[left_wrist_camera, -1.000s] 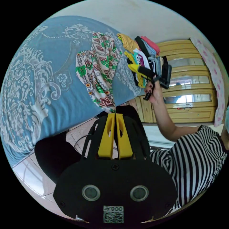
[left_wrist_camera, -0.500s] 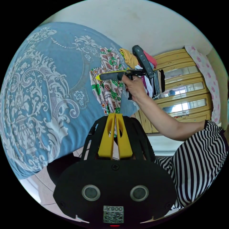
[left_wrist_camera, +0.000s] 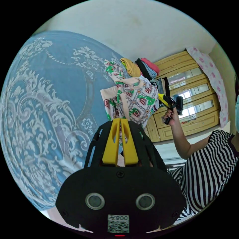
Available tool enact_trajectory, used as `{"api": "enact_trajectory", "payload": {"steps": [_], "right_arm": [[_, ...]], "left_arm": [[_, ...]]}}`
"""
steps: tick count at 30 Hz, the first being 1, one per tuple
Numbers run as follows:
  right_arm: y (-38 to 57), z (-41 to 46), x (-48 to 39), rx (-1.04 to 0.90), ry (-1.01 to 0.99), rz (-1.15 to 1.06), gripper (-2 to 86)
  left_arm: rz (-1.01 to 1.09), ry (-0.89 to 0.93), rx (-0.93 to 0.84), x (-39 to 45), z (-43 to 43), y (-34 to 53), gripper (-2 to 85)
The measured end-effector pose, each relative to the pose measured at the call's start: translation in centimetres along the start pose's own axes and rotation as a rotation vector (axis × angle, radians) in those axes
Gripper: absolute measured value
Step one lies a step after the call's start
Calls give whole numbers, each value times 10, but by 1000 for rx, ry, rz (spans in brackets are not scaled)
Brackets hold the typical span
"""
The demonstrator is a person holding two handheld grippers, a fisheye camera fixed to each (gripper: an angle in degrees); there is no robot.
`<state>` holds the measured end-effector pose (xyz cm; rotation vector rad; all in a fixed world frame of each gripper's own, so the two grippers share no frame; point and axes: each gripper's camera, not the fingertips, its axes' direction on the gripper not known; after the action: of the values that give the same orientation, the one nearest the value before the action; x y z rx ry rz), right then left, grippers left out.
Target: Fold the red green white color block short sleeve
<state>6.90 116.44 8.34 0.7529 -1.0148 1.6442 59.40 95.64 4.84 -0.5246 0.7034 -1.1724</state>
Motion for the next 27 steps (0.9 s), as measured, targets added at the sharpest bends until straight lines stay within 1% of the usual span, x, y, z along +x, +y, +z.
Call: {"api": "enact_trajectory", "payload": {"steps": [1,4,9,10,12,14,16,18,20,23,27], "right_arm": [[14,-25,22,46,-3,79,1],[50,-75,61,142,-19,213,1],[81,-119,93,167,-17,288,1],[85,-128,98,171,-23,288,1],[88,-139,103,169,-36,282,1],[91,-149,108,168,-44,277,1],[94,-161,114,162,-61,271,1],[97,-170,117,160,-81,271,1],[100,-178,120,154,-93,271,1],[106,-193,124,149,-104,278,2],[115,-220,120,168,-120,273,2]], "left_arm": [[34,-4,-13,13,9,-16,17],[125,-13,-61,52,38,-61,34],[255,-94,-122,117,86,-142,68],[244,-100,-124,126,97,-164,75],[187,-50,-112,132,111,-195,83],[82,43,-80,135,128,-229,89],[15,57,-60,143,138,-250,88],[-65,78,-28,148,144,-268,81],[-123,91,-5,162,151,-287,49],[-167,36,-28,189,156,-302,18],[-154,72,6,230,142,-307,7]]}}
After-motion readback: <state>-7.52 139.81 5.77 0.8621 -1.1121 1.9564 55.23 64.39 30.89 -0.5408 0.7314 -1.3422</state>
